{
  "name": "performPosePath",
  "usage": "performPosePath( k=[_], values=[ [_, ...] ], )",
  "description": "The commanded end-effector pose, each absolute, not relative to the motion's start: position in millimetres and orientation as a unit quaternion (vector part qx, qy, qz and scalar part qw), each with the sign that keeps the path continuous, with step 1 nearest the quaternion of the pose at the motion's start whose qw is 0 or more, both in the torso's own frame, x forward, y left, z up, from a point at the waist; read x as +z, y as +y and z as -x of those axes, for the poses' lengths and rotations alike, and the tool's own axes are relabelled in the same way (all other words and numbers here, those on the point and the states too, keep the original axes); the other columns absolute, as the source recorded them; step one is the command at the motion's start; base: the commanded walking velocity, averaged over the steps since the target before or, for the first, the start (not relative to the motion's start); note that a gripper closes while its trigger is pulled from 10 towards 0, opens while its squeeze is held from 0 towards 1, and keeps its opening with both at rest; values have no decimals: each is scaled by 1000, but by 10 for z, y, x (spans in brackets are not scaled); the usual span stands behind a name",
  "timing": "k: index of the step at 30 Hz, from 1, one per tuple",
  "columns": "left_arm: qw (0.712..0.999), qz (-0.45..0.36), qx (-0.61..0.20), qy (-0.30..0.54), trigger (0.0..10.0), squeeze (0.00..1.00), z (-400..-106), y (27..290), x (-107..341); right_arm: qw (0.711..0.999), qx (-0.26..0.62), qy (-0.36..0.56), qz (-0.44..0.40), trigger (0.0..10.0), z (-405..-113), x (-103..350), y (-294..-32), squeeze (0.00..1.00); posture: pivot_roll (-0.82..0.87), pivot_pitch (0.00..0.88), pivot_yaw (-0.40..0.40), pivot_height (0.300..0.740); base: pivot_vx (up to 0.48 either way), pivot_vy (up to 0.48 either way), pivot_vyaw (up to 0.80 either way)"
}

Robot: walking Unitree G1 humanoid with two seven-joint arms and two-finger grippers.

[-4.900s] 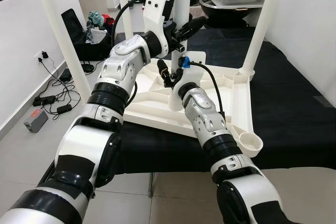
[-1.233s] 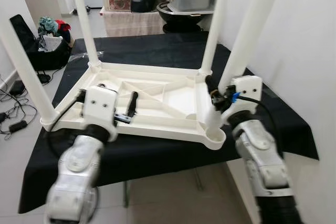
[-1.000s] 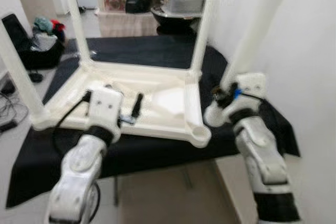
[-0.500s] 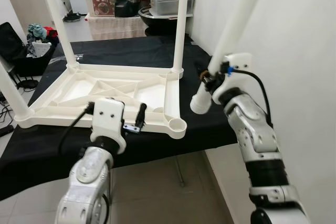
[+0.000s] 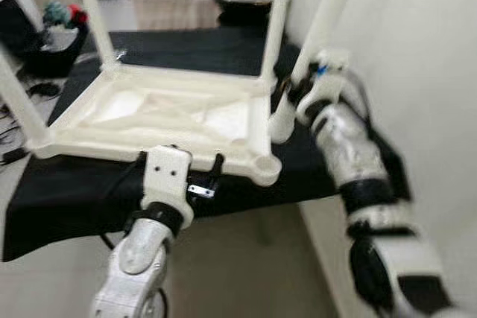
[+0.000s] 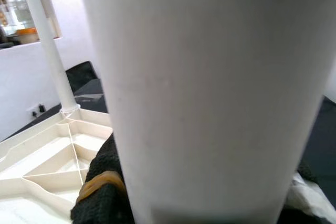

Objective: Building children table

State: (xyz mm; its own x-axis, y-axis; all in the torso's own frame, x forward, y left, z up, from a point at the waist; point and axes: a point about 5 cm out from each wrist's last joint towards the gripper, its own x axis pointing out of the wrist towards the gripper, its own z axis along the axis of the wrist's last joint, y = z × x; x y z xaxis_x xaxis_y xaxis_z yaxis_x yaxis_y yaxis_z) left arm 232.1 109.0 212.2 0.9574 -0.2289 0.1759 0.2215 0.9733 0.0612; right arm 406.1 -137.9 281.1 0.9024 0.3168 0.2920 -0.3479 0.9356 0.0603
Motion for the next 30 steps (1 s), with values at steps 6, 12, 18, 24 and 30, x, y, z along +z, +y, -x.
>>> performPosePath(
  k=[6, 12, 18, 24, 30],
  values=[
    [990, -3, -122, -75, 10000, 0, -2201, 1052, 2115, 958, 262, -112, -41, 10000, -4103, 2885, -1575, 0, 100, 244, -69, 740, 0, 0, 0],
    [990, -2, -125, -67, 10000, 0, -2136, 1026, 2109, 935, 335, -118, -17, 10000, -4054, 2964, -1705, 0, 109, 257, -72, 740, 0, 0, 0],
    [990, -6, -125, -62, 10000, 0, -2119, 1035, 2106, 892, 424, -152, -29, 10000, -3956, 3105, -1748, 0, 116, 247, -69, 740, 0, 0, 0],
    [990, -5, -125, -60, 10000, 0, -2132, 1032, 2104, 861, 483, -155, -29, 10000, -3911, 3105, -1649, 0, 113, 225, -66, 740, 0, 0, 0],
    [990, -6, -130, -56, 10000, 0, -2106, 1008, 2081, 829, 542, -134, 3, 10000, -3850, 2961, -1551, 0, 113, 209, -72, 740, 0, 0, 0]
  ],
)
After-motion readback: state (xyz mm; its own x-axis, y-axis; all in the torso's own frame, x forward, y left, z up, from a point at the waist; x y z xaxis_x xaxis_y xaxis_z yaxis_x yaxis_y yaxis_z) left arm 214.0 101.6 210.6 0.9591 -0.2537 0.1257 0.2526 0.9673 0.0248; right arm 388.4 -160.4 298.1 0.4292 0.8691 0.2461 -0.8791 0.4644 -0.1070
